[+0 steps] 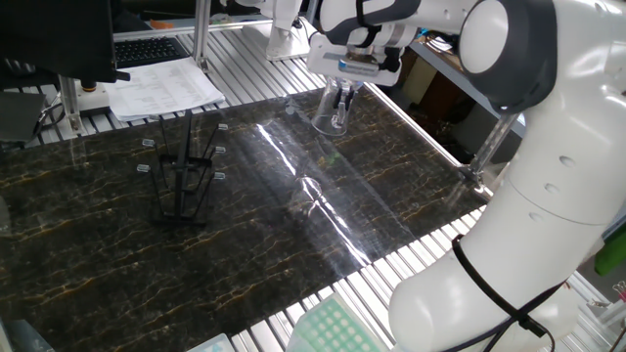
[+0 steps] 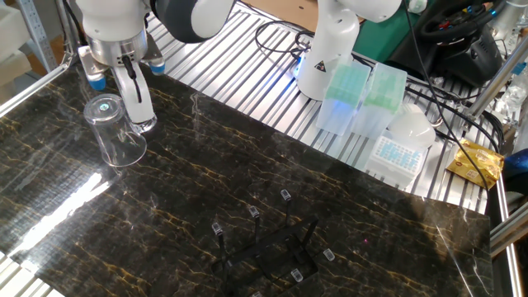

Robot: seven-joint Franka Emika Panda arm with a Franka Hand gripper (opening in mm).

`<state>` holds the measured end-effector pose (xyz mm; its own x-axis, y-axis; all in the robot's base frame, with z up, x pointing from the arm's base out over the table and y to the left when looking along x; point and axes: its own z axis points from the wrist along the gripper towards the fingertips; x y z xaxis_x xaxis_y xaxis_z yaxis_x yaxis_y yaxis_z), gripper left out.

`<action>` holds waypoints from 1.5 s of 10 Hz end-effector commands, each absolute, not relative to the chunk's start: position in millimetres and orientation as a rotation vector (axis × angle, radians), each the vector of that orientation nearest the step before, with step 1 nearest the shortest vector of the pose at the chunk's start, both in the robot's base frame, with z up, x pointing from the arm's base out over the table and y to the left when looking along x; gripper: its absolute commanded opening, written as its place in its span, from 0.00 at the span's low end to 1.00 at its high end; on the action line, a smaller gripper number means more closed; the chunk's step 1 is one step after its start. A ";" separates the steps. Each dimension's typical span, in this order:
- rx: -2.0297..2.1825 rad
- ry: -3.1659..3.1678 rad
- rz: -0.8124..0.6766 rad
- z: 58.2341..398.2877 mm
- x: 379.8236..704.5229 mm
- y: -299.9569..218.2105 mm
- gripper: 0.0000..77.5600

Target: Put the cup on the cup rack

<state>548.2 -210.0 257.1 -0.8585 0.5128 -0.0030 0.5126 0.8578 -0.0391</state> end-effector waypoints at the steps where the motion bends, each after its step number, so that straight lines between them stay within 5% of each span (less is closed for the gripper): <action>1: -0.542 -3.093 0.098 258.9 549.0 -210.3 0.01; 6: -0.347 -3.095 0.111 262.3 550.0 -203.3 0.01; 15: -0.406 -3.068 0.162 299.2 540.3 -87.0 0.01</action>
